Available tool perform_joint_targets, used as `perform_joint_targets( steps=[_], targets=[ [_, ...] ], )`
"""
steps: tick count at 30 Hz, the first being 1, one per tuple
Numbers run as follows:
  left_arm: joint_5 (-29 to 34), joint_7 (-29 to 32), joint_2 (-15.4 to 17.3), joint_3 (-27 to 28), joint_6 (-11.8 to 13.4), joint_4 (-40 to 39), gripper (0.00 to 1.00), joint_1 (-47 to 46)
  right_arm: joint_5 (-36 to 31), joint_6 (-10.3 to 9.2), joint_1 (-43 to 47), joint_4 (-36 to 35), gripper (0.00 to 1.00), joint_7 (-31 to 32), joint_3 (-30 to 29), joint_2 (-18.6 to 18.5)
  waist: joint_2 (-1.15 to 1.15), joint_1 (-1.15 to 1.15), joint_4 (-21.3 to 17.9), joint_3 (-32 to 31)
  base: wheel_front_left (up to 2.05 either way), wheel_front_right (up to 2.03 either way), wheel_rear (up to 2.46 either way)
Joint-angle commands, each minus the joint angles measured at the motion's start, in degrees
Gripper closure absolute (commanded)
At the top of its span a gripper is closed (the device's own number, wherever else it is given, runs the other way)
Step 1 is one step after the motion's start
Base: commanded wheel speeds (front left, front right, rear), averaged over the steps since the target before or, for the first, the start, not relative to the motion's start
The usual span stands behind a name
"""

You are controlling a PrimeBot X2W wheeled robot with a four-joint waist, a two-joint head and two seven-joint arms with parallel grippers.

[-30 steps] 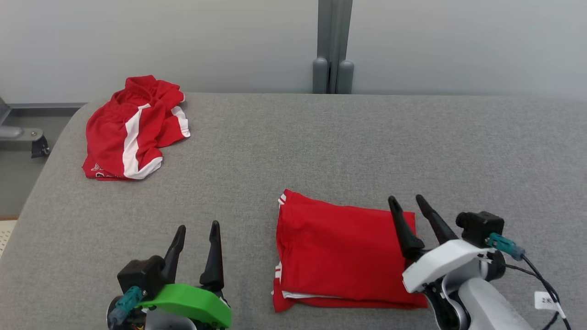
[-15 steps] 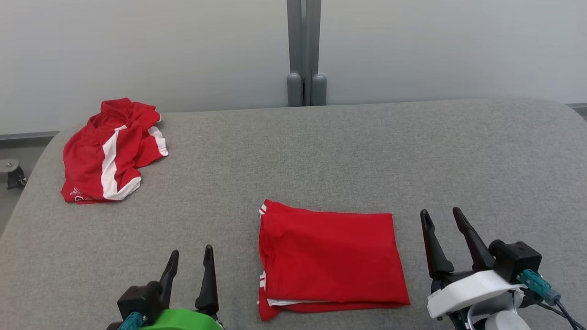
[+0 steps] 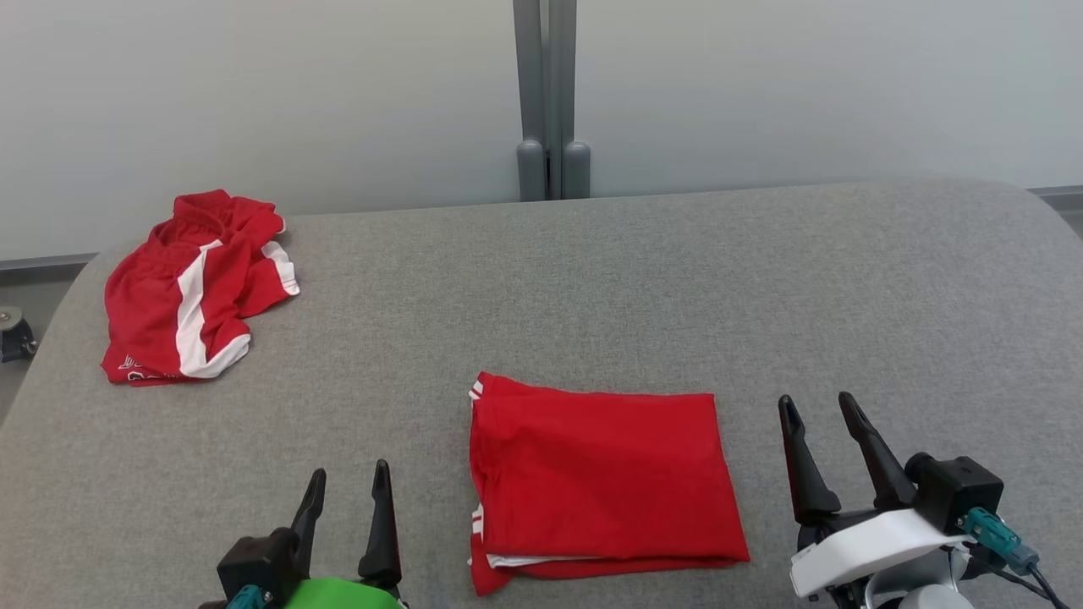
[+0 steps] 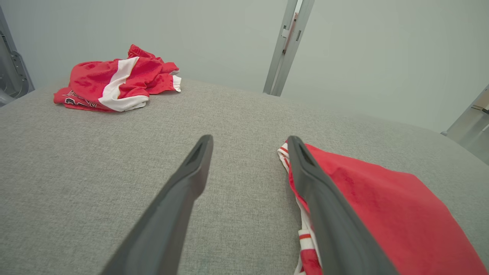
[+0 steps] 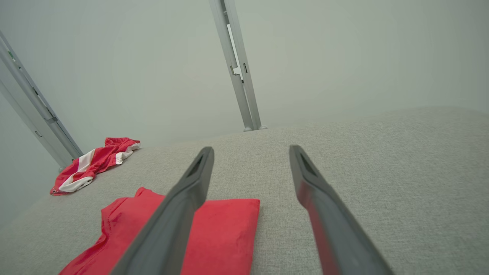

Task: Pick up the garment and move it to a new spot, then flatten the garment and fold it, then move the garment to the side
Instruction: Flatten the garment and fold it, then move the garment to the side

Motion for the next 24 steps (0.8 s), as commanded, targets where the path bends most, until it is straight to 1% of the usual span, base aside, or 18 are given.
perform_joint_targets(
  steps=[1, 8, 12, 14, 17, 19, 21, 24],
  targets=[
    [0.4, -0.3, 0.0, 0.5, -0.2, 0.3, 0.00, 0.3, 0.2, -0.03, 0.7, 0.3, 0.00, 0.1, -0.1, 0.0, 0.00, 0.00, 0.1, 0.0, 0.00, 0.00, 0.00],
    [1.1, -0.3, -0.4, 1.1, -0.8, 1.0, 0.00, 0.0, 0.2, -0.03, 0.0, 1.2, 0.00, 0.2, -0.3, 0.0, 0.00, 0.00, 0.3, 0.1, 0.00, 0.00, 0.00],
    [1.5, -0.3, -0.5, 1.4, -1.0, 1.2, 0.00, 0.0, -1.0, -0.03, -1.0, 2.0, 0.00, 1.7, -1.3, -0.1, 0.00, 0.00, 0.5, 0.2, 0.00, 0.00, 0.00],
    [1.7, -0.2, -0.5, 1.4, -1.0, 1.3, 0.00, -0.1, -1.3, -0.02, -1.7, 2.9, 0.00, 4.8, -2.2, 0.0, 0.00, 0.00, 0.6, 0.2, 0.00, 0.00, 0.00],
    [2.0, -0.2, -0.7, 1.3, -1.1, 1.4, 0.00, -0.3, -2.1, -0.03, -3.1, 4.6, 0.00, 11.3, -3.1, 0.0, 0.00, 0.00, 1.3, 0.3, 0.00, 0.00, 0.00],
    [2.1, -0.2, -0.8, 1.1, -1.2, 1.7, 0.00, -0.4, -0.9, -0.02, -3.9, 6.0, 0.00, 15.5, -3.0, -0.2, 0.00, 0.00, 2.0, 0.4, 0.00, 0.00, 0.00],
    [2.1, -0.2, -0.9, 1.0, -1.4, 2.0, 0.00, -0.5, 0.0, -0.03, -4.9, 7.4, 0.00, 18.5, -2.6, -1.2, 0.00, 0.00, 2.9, 0.5, 0.00, 0.00, 0.00],
    [2.1, -0.2, -1.2, 0.9, -1.5, 2.3, 0.00, -0.7, 2.8, -0.03, -6.1, 10.7, 0.00, 21.4, -2.1, -1.8, 0.00, 0.00, 4.6, 0.6, 0.00, 0.00, 0.00]
  ],
)
